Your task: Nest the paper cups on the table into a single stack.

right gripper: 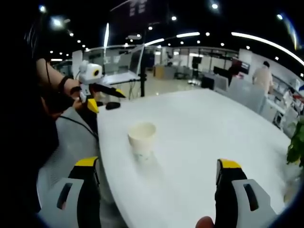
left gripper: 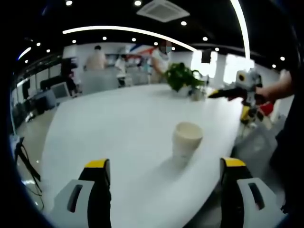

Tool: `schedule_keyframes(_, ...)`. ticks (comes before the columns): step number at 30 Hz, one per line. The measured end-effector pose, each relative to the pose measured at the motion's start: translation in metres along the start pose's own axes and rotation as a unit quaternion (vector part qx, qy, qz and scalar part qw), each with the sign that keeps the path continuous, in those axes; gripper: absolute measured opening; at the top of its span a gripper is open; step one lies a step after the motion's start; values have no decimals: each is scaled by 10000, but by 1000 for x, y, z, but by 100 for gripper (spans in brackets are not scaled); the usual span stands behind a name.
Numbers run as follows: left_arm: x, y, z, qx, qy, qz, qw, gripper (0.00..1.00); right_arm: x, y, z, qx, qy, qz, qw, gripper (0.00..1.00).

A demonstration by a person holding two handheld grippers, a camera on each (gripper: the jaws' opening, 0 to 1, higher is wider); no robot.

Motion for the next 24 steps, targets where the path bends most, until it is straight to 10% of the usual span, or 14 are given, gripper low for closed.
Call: schedule_keyframes(24, 0, 21, 27, -315, 534, 151, 9980, 93, -12, 42, 45, -412, -159, 70, 9990, 99)
Point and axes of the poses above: the point that each gripper's makers call its tool centre point, and the gripper's own axes: z roughly forward along the fingers, x roughly to its right, y roughly out of its underside, the point moved 5 cm from there along -z, roughly backward along the fingers, and after that the axes turned 5 degrees about x, right-handed, at the moved point
